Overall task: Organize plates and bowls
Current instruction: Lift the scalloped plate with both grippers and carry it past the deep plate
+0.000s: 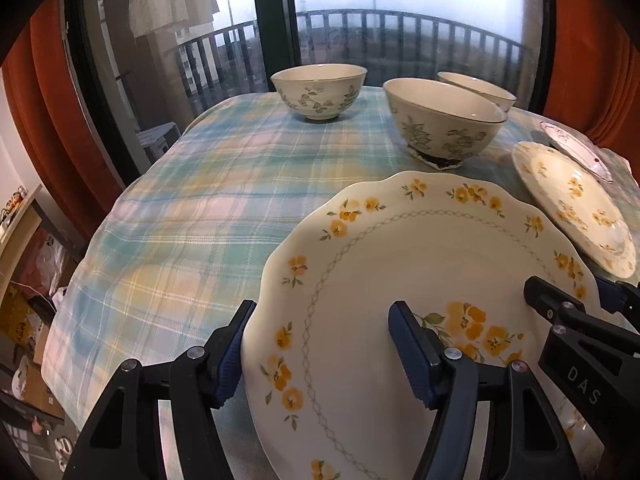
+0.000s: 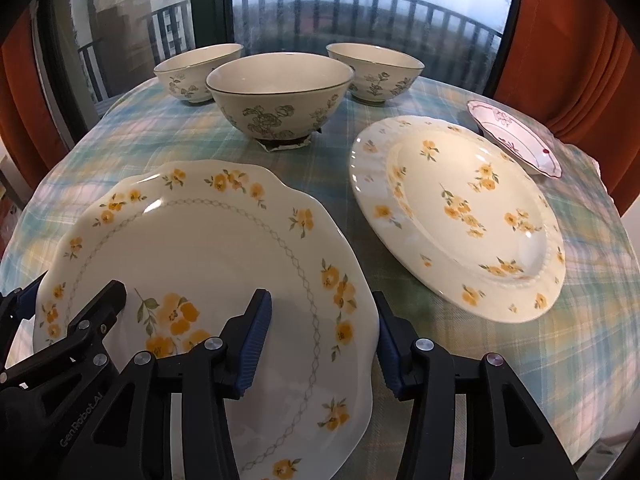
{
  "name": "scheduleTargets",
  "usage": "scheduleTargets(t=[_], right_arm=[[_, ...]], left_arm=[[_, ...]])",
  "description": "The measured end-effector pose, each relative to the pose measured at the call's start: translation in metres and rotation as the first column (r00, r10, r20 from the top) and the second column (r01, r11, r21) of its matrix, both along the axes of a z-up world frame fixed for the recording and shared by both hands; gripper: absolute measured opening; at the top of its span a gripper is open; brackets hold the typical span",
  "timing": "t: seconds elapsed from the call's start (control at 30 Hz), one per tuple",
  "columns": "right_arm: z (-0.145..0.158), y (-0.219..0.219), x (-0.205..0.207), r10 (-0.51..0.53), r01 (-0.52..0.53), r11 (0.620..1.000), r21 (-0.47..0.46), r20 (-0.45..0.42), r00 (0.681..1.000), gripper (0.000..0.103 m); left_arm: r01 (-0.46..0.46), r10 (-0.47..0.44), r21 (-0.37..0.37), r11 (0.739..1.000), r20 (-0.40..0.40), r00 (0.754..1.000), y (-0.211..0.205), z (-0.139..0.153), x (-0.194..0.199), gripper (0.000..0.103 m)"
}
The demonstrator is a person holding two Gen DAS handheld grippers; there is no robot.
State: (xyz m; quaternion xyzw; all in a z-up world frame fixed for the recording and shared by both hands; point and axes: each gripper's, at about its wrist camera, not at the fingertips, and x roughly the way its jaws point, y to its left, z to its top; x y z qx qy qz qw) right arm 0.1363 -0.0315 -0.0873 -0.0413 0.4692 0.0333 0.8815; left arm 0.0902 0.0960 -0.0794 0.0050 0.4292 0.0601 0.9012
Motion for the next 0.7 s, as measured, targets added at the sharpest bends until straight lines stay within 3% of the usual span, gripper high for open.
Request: scheduleTargets(t=[0.7], right_arm=[[0.034,-0.088,-0.039,-0.085,0.085,0.996,0.007,0.103,0.991,0.051]], left_arm=[[0.081,-0.079,-0.023,0.996,0.086,0.993,-0.081,0.03,-0.023,0.068]])
